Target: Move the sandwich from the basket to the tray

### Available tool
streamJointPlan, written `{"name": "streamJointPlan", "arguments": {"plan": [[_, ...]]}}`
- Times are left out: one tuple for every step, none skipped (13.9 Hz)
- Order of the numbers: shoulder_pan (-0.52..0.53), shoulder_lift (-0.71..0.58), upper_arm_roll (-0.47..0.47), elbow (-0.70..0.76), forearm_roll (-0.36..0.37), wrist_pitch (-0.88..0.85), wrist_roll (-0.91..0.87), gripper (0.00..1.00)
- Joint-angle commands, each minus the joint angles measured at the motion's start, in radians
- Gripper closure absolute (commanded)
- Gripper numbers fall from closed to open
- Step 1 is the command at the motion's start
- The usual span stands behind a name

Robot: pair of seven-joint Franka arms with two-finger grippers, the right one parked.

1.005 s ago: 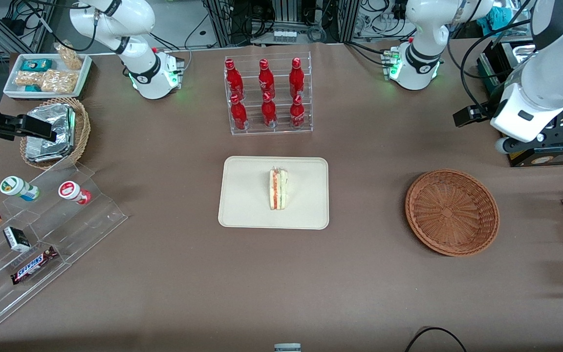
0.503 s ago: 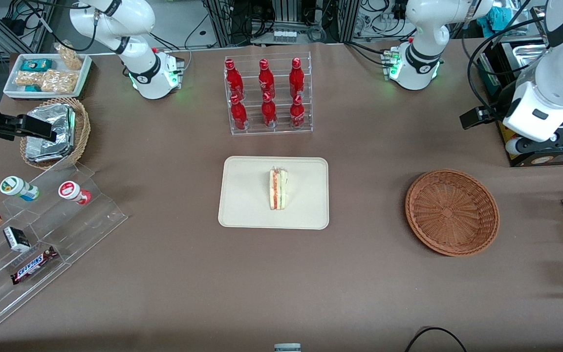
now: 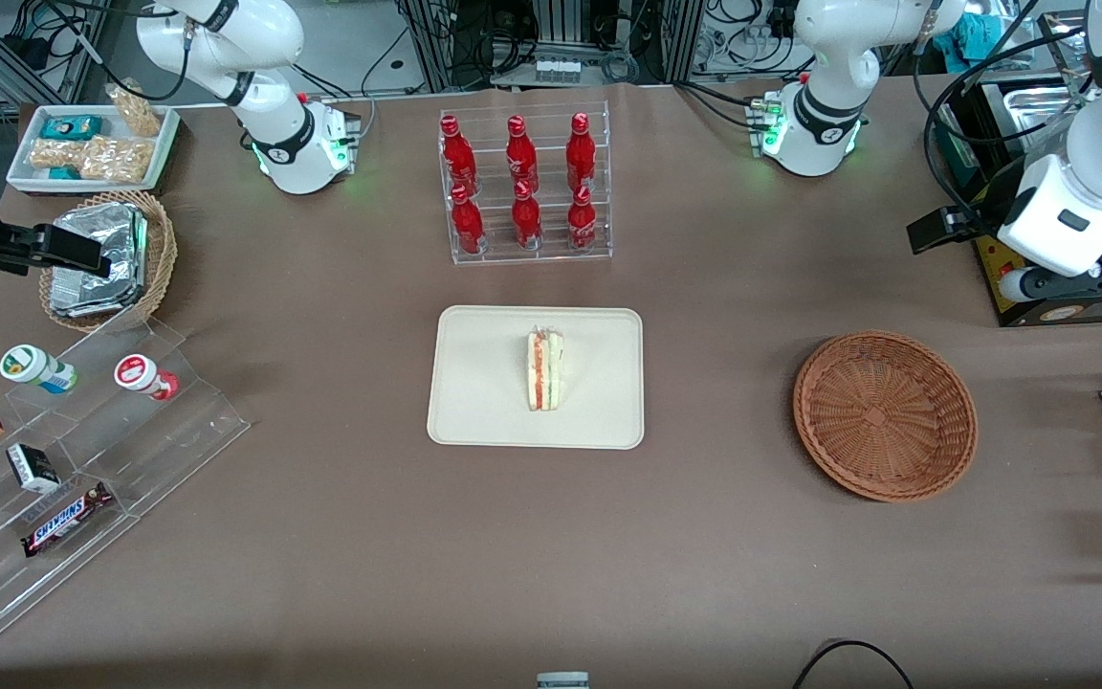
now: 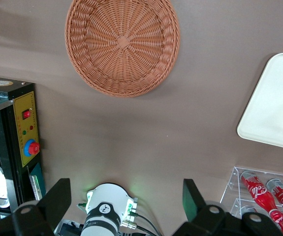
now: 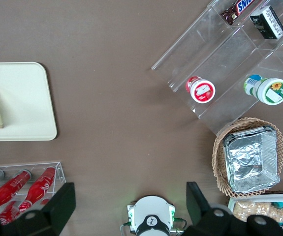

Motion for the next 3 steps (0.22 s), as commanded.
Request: {"name": "streamJointPlan", "arguments": {"plan": [[0.004, 0.0, 0.002, 0.011, -0.013, 0.001, 0.014, 0.0], [0.006, -0.003, 0.0, 0.011, -0.011, 0.001, 0.012, 0.0], [0.009, -0.002, 0.002, 0.011, -0.013, 0.001, 0.014, 0.0]]}}
